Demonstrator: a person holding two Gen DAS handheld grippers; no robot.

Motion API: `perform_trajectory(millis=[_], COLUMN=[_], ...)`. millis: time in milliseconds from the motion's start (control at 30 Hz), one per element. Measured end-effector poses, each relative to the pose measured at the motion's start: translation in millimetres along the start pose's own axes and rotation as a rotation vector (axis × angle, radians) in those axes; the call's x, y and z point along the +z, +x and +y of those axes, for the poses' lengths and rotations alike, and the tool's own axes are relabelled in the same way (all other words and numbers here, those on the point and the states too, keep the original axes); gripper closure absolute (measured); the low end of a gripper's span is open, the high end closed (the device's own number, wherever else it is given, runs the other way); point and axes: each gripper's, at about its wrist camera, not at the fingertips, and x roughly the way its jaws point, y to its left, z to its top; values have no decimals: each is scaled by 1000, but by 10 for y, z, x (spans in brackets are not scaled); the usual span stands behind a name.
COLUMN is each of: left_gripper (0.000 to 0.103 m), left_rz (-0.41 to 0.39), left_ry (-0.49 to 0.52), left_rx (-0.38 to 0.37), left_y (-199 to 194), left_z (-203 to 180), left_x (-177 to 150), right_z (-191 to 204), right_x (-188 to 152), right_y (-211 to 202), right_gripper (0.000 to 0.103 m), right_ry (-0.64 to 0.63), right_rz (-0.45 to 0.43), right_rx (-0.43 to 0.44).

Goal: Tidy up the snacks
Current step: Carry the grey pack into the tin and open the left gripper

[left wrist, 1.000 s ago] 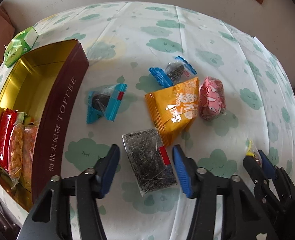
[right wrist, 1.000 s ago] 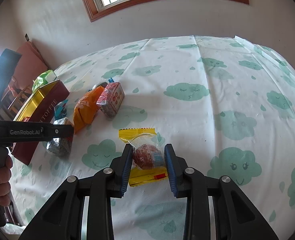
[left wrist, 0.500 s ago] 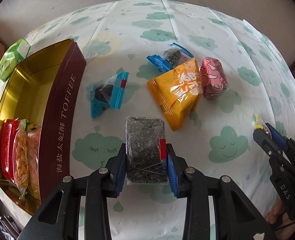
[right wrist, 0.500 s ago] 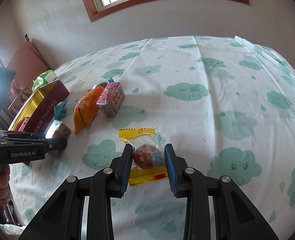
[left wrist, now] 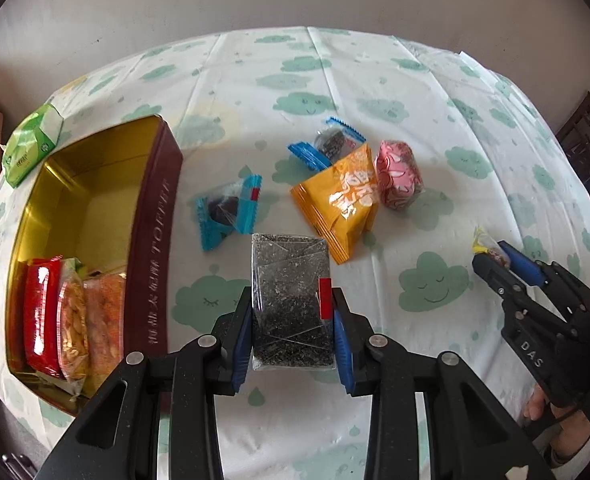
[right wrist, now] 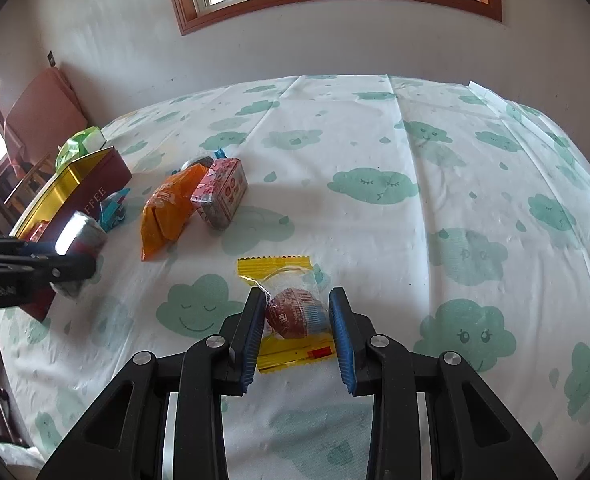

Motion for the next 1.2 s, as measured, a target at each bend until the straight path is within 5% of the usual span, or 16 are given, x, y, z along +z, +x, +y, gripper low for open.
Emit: perform_trajectory(millis=[400,933,1200], left_gripper=[72,72,72], left_rz=[-63,-73,-57], left_ry=[-44,-116,-52], left_rx=[41,182,180], left_y=[-270,-190,-62], left_z=[499,1622,2003], left_x=[-2,84,288], right_z=[197,229,260], right_x=[-7,33,8], right_y=[45,73,76], right_gripper=[69,69,69], right_ry=[-95,-46,-14], right_rz=[15,36,10], right_rx=[-114,-169,-206])
